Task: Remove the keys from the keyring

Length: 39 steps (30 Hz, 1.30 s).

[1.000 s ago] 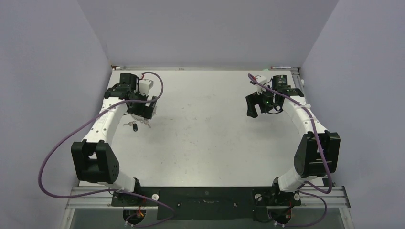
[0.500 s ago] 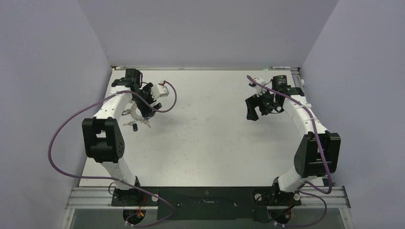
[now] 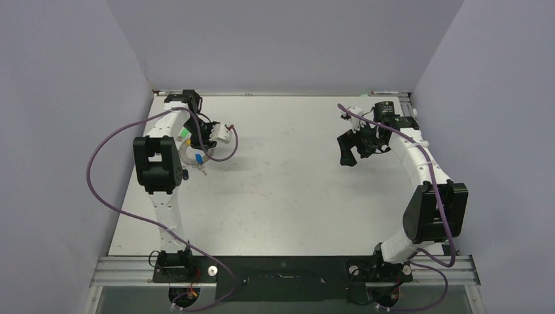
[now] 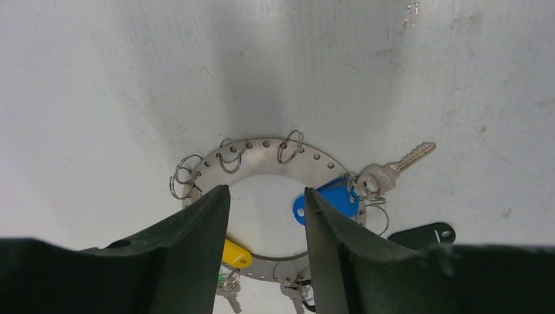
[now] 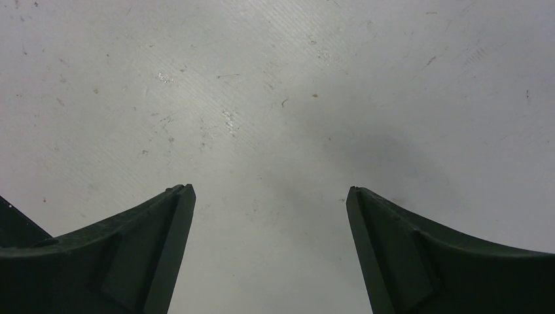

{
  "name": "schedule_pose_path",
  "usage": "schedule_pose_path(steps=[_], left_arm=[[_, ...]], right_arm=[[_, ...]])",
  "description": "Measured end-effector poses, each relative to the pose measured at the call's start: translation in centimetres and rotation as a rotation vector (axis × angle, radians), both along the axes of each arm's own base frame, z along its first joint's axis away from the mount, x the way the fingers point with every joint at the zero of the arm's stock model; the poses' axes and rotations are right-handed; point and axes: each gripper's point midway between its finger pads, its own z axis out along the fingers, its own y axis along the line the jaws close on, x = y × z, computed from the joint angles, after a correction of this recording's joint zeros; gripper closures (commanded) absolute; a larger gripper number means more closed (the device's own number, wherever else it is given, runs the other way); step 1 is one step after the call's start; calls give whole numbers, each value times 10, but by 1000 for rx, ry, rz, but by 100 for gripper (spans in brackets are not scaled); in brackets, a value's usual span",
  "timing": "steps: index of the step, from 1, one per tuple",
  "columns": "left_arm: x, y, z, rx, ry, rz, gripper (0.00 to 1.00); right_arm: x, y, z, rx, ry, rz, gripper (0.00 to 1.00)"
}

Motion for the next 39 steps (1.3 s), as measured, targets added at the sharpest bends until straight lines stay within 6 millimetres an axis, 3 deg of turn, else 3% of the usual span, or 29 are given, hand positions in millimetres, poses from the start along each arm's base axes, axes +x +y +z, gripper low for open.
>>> schedule_pose_path(steps=[7,20,28,35,39], left_arm=[[12,4,-13,42,9,-84,66],[-4,5,-36,91,74,-167,67],[-2,2,-45,97,59,-172,81],[-1,-8,-46,100,41,-192,100],[-8,-12,-45,82,38,-191,100]], right_arm=[[-1,-3,0,-8,9,-3,10],[4,-6,-10,-16,40,-10,10],[6,-6,-7,-14,33,-12,10],[6,-5,-6,-7,30,-11,10],[9,-3,-3,7,17,-22,10]])
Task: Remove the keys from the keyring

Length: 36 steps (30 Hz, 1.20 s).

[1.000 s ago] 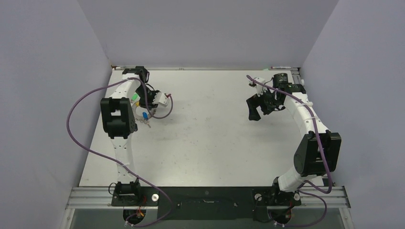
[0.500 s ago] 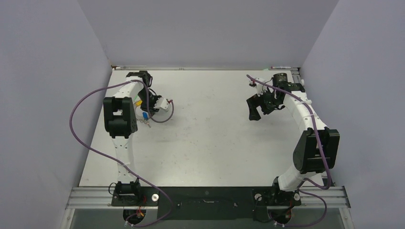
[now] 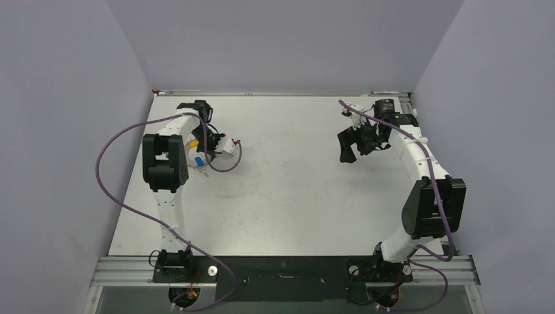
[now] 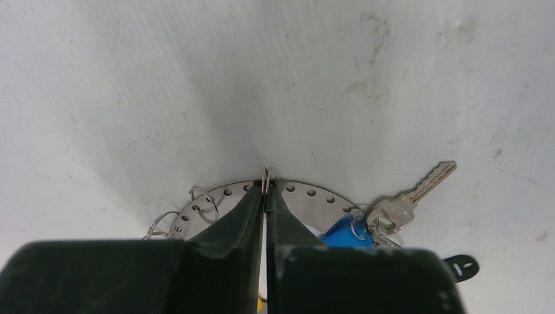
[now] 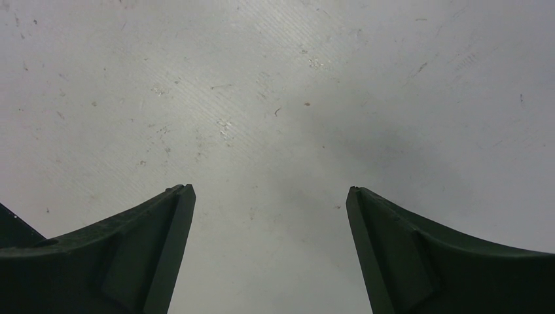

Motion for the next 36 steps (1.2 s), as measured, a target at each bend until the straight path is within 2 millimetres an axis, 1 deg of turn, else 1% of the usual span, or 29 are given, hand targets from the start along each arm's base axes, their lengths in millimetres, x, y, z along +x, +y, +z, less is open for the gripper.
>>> schedule_pose_path(steps=[4,6,8,10,15,18,20,22,25,31,36], left_arm=[[-14,-13,6,-58,23,52,100],[-17,-24,18,-98,14,115,100],[-19,-35,35,-138,-11,183,100],[-18,-47,56,-184,-51,251,100],[-18,-77,115,-340,-152,450,100],[-17,-90,140,-428,-178,587,100],[-16,-96,152,-471,-185,675,100],[-12,-105,163,-521,-186,768,100],[-8,-120,178,-598,-163,910,100],[-10,-141,200,-691,-73,1153,100],[-13,-153,226,-771,-28,1254,100]], right_arm=[[10,3,9,35,-39,-40,10],[16,5,17,59,-75,-69,10],[23,8,28,97,-122,-106,10],[27,12,35,135,-156,-142,10],[35,27,59,270,-235,-215,10],[46,37,76,340,-281,-236,10],[52,43,84,374,-304,-243,10],[57,53,94,409,-329,-241,10],[57,72,103,446,-348,-212,10],[42,122,114,483,-357,-94,10],[30,161,131,491,-420,57,10]])
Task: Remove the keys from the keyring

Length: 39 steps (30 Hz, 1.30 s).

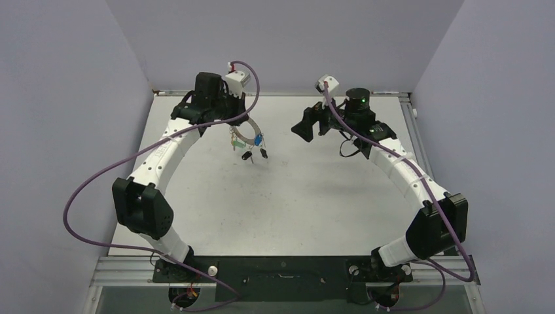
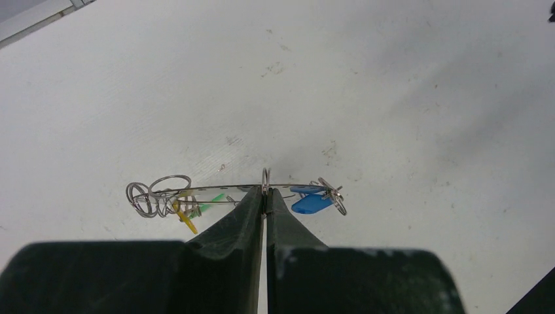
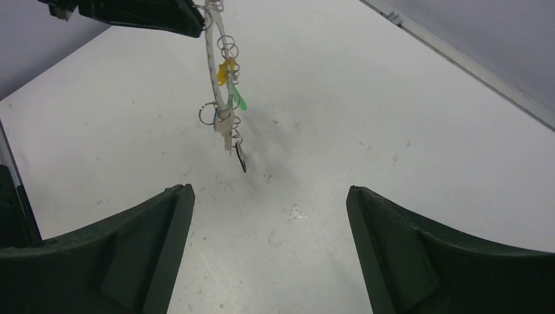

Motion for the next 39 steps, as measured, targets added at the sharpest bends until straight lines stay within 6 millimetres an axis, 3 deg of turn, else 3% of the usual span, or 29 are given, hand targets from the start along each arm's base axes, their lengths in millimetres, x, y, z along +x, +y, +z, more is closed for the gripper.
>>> schedule_pose_path(steps=[7,11,17,28,32,35,36,37,39], left_arm=[[-6,-15,42,-92,-31,31,100],[-12,-24,57,-140,-31,41,100],[-20,-39,70,-193,-16,54,100],[-39,-57,86,-245,-8,35,100],[-43,-57,93,-270,-9,36,100],[-46,-60,96,-289,-2,24,100],[-47,-61,97,-294,2,19,100],[-49,-62,98,-302,7,12,92],[-52,-65,99,-318,19,-9,56]], right_arm=[[-10,49,25,-14,-145,161,8],[-16,72,24,-18,-151,198,4],[-11,91,25,-52,-159,148,3],[4,102,45,-85,-222,77,41],[5,98,34,-131,-201,69,63],[2,98,28,-145,-189,86,93],[1,98,27,-153,-186,95,94],[0,99,26,-156,-182,107,95],[-4,100,27,-152,-173,127,95]])
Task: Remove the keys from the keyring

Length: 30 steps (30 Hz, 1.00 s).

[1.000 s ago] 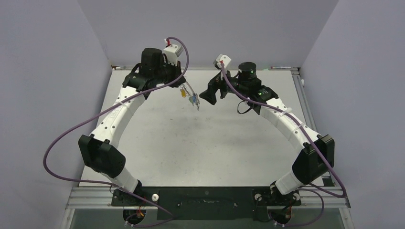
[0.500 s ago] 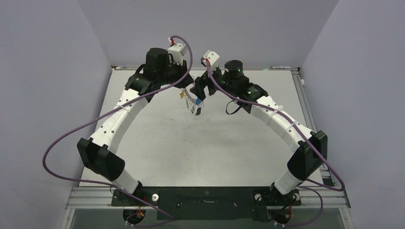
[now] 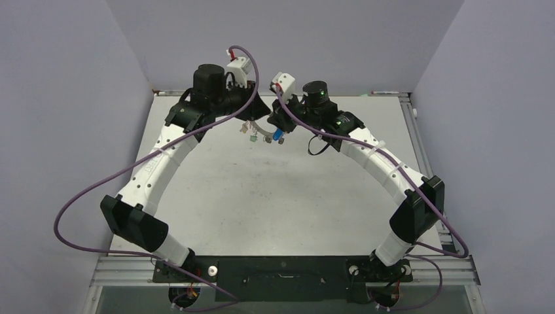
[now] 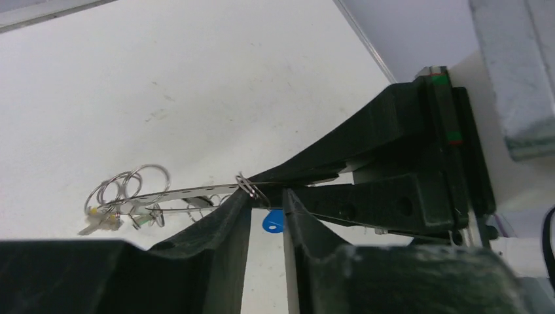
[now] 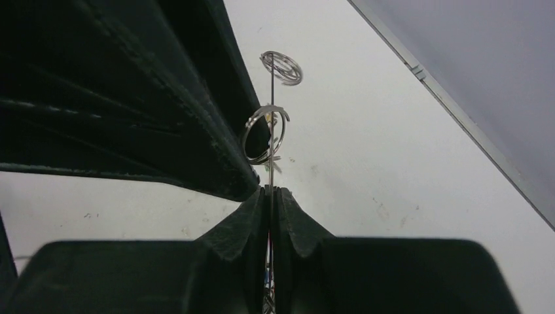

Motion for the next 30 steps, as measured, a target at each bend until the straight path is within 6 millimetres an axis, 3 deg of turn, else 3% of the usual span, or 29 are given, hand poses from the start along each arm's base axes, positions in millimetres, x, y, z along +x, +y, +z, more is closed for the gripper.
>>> schedule_pose_path(steps=[2,3,4,8,11,13,18,21,24,30], left_arm=[[-5,-1,6,-40,8,-36,17],[-6,2,12,-65,3,-48,5],[-5,8,19,-96,-2,-53,3],[0,50,46,-222,-42,-49,4],[0,88,50,-264,-74,-23,4],[-6,98,46,-268,-77,-33,4],[-31,89,31,-251,-79,-135,2],[-43,82,24,-243,-83,-190,15],[-52,71,23,-236,-101,-258,20],[-75,40,24,-237,-111,-387,34]], right_arm=[[-4,2,1,11,14,23,95],[-5,1,1,21,32,33,95],[-6,-2,0,29,51,39,95],[-1,-14,9,124,136,48,95],[0,-23,21,221,185,57,95],[-2,-30,30,285,223,68,95],[-17,-30,59,389,258,140,95],[-33,-29,74,419,265,204,95],[-48,-28,84,432,272,267,95],[-70,-26,88,431,309,364,95]])
